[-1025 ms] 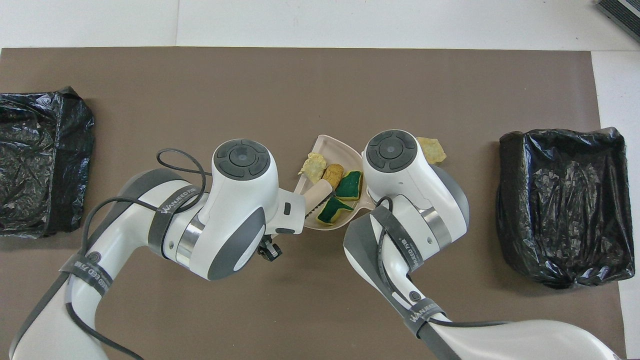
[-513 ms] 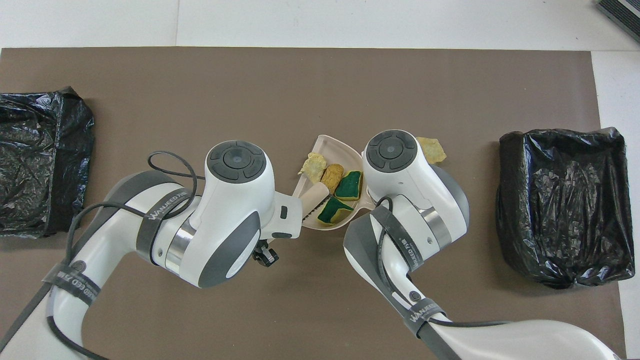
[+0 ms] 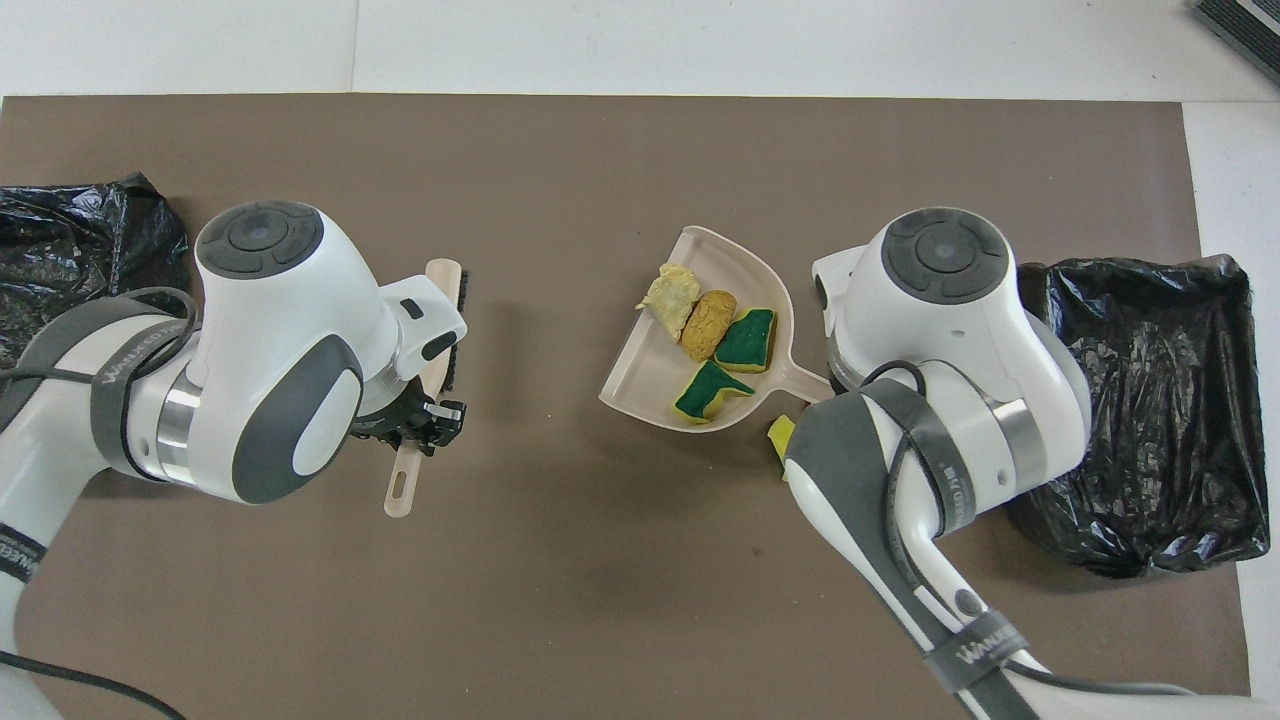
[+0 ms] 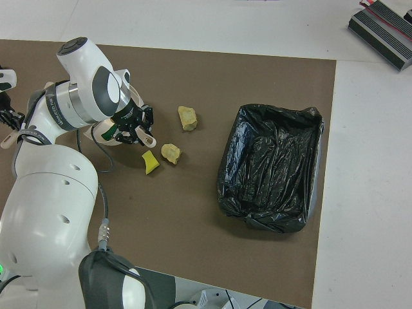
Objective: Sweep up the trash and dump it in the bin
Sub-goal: 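Carry the dustpan to the bin nearest the right gripper and tip it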
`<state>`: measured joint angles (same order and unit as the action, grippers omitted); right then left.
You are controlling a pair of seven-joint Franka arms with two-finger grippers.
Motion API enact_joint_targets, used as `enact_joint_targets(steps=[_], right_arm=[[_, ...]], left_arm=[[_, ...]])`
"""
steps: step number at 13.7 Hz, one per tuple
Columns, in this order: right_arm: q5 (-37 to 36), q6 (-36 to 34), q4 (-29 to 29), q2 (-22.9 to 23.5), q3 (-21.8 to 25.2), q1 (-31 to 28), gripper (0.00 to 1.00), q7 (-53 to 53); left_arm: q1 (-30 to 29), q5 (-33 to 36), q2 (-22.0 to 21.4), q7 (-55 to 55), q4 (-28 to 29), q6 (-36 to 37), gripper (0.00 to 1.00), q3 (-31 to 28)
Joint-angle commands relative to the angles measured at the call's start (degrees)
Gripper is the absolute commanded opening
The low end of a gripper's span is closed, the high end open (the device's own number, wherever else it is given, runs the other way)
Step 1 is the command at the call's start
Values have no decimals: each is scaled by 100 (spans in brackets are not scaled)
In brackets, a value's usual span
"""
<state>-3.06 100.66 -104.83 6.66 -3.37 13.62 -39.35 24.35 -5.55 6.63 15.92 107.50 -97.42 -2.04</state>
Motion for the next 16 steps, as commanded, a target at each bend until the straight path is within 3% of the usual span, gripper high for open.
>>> enact_joint_targets(steps=[1,4,6,10,12,14,16], right_arm=[[279,-134,15,-374,-41,-595,0,-580],[315,-441,251,-507,-6,-1263,0,-1178],[332,-730,524,-499,12,-1799,0,-1583],[332,-1214,788,-499,73,-3108,0,-2653],[183,-1233,815,-516,230,-3663,0,-3383],[-498,-1137,815,-551,337,-3963,0,-3850],[-1229,-996,780,-604,433,-4069,0,-4071]], left_arm=[[358,-42,-573,900,830,-574,0,90],[1069,-331,-1320,1466,2052,-1313,0,90],[1518,-464,-1655,1930,2502,-1473,0,98],[2538,-621,-1805,2889,3038,-1936,0,98],[2663,-736,-2015,3110,3425,-2438,0,98],[2803,-754,-2174,3111,3654,-2510,0,107],[3040,-876,-2035,3111,3812,-2842,0,99]])
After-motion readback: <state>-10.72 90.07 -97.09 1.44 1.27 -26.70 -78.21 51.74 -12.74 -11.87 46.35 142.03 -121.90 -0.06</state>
